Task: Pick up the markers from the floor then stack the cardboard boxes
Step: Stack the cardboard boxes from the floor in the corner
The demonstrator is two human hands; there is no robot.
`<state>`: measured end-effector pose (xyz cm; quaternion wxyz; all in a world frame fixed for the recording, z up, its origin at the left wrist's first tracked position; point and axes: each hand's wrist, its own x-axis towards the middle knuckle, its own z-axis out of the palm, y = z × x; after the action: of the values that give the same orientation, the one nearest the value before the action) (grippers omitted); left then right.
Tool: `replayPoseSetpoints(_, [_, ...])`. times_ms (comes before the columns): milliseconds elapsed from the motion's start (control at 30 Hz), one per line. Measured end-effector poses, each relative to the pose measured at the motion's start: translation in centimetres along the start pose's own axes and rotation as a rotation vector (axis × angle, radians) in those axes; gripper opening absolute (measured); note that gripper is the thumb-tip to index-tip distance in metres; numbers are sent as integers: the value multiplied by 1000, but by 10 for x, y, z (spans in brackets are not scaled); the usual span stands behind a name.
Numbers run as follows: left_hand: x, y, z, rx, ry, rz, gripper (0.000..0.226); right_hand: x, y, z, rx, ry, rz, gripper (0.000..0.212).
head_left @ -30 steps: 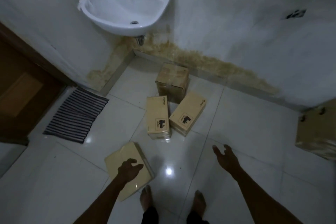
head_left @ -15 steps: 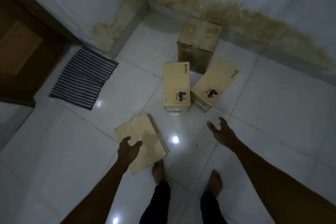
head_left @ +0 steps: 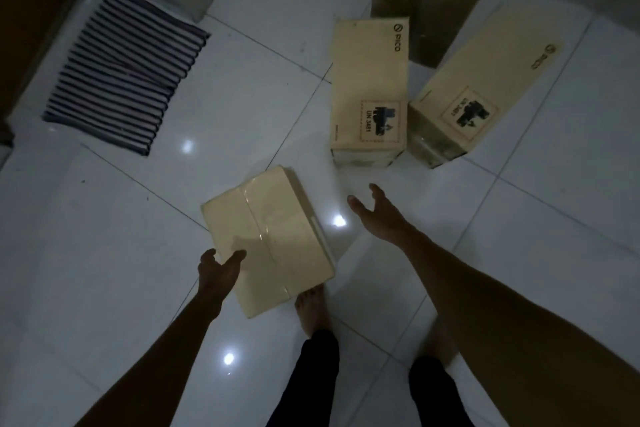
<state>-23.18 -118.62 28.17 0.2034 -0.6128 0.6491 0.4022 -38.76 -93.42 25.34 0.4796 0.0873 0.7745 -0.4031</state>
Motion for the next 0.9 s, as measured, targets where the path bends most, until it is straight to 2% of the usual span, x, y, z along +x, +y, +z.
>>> replayPoseSetpoints(167, [56,-18,22,-33,13,-43,74,52,18,50,-25,-52,-28,84])
replayPoseSetpoints(267, [85,-28,33,-58,-33,-78,68,72,30,77,-16,-103,-22,81])
replayPoseSetpoints(367, [101,-36,42,-101,-36,-116,90,84,43,98,38,-159,6,82])
replayPoseSetpoints(500, [109,-41,45,-67,107,-219,97,89,53,123,93,-245,60,85])
replayPoseSetpoints(567, [113,-46,43,-199,90,-285,105,85,57,134,90,-309,74,86])
replayPoseSetpoints(600, [113,-48,44,-246,43,-278,100,83,61,139,84,-317,83,86])
replayPoseSetpoints(667, [112,-52,47,-288,-51,-259,82,80,70,145,78,-284,95,85])
replayPoseSetpoints(733, [106,-56,48,-256,-90,-247,78,77,74,144,95,-223,116,87])
replayPoseSetpoints(833, [88,-55,48,-182,-137,-143,86,59,76,129,116,-137,139,92])
replayPoseSetpoints(900, [82,-53,49,-84,-159,-62,103,50,82,125,115,-111,196,92])
